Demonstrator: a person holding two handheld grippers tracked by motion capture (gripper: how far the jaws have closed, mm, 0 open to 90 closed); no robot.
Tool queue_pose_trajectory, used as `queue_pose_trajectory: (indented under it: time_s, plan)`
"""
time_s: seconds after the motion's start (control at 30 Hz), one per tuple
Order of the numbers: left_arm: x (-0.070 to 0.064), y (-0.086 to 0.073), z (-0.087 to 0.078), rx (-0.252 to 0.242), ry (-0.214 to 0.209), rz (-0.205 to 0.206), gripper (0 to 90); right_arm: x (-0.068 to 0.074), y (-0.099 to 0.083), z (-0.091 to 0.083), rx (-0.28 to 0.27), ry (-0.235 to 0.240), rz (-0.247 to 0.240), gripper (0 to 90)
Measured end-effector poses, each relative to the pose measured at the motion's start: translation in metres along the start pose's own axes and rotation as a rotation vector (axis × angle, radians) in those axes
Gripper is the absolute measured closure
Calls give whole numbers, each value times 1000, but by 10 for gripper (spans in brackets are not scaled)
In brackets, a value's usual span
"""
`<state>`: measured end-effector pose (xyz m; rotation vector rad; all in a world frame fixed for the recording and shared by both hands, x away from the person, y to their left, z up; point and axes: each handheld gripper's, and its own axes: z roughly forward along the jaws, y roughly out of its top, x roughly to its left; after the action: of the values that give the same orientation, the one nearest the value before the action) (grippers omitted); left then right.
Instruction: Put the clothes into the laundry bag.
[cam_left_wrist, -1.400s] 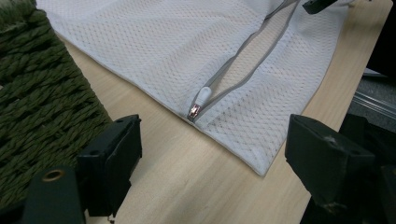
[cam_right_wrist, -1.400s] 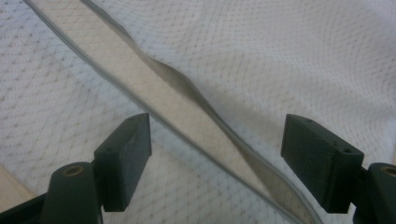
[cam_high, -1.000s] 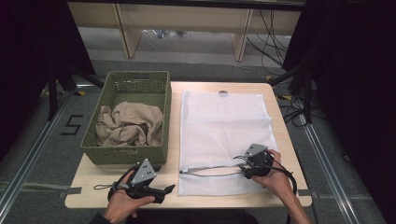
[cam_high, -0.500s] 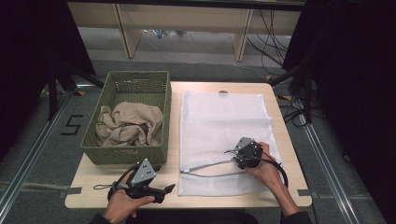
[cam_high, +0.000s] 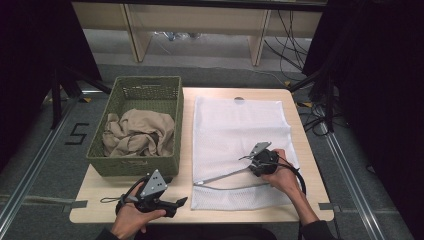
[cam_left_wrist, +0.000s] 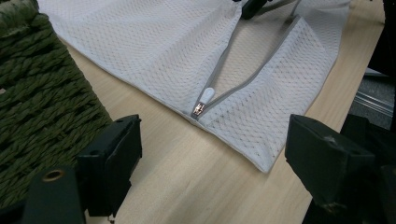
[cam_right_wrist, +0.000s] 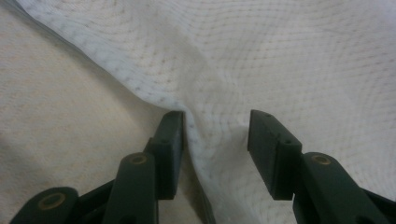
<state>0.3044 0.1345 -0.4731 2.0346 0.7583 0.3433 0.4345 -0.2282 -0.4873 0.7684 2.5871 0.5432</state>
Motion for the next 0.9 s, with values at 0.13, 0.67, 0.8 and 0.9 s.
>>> queue_pose_trajectory:
  time_s: [0.13, 0.67, 0.8, 0.9]
  plan:
    - [0, 0, 0, -7, 6, 6, 190, -5, 3, 2, 4, 49, 35, 621]
    - [2, 2, -3, 11, 13, 19, 195, -19, 12, -15, -72, 111, 52, 887]
    - [3, 5, -5, -11, 31, 7, 196, -17, 18, -31, -110, 60, 46, 889]
    - [5, 10, -11, -45, 47, -2, 198, -19, 21, -41, -136, 46, 31, 889]
